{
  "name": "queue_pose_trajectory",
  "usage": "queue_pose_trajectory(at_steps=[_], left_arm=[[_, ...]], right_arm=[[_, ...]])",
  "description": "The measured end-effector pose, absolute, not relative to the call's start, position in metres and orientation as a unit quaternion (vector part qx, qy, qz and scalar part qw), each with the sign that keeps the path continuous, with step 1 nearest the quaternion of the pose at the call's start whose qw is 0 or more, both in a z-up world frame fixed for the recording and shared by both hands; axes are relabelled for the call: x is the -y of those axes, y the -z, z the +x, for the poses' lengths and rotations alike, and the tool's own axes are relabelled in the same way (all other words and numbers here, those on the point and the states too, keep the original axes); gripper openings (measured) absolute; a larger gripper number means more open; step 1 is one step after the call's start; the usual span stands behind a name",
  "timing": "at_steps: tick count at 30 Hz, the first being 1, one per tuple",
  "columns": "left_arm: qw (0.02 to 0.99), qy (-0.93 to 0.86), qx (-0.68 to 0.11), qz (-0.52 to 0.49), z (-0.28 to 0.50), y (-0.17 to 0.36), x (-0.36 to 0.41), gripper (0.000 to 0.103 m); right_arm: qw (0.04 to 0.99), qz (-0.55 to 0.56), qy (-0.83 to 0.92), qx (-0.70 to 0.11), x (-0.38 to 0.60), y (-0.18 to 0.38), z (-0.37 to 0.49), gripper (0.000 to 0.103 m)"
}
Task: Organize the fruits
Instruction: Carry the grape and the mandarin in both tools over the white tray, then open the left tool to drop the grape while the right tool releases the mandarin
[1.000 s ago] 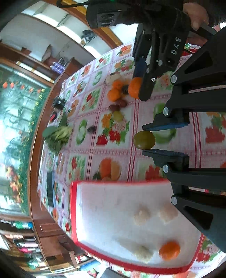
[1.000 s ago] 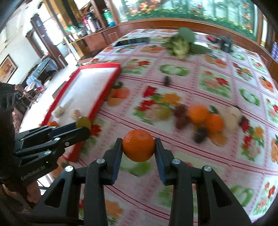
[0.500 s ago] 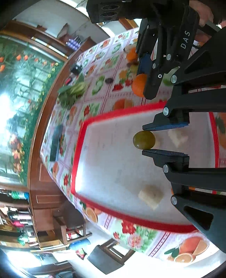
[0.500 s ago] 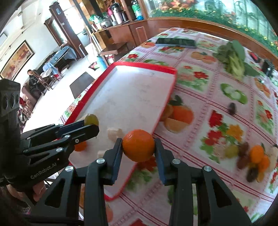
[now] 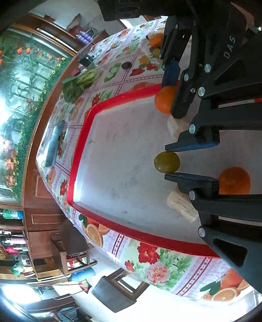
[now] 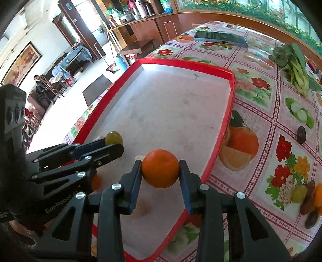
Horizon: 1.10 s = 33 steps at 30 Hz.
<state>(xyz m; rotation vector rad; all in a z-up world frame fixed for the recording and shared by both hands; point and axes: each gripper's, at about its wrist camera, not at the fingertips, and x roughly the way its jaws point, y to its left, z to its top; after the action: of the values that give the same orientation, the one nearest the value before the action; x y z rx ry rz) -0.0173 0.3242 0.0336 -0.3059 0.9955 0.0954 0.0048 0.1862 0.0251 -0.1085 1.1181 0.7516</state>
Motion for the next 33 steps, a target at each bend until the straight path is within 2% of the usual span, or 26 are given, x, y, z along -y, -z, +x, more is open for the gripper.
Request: queue_pose_trajectory(at_steps=[22, 33], left_arm=[[0.862, -0.051, -0.49, -0.124, -0.004, -0.024, -0.32, 0.021], [0.858, -0.051, -0.496, -0.118, -0.007, -0.024, -0.317, 0.026]], right_arm=[[0.79, -0.034, -0.331, -0.515, -0.185, -0.02, 0.023, 0.039], [0.788, -0.031, -0.327, -0.52, -0.184, -0.023, 0.021, 0.04]])
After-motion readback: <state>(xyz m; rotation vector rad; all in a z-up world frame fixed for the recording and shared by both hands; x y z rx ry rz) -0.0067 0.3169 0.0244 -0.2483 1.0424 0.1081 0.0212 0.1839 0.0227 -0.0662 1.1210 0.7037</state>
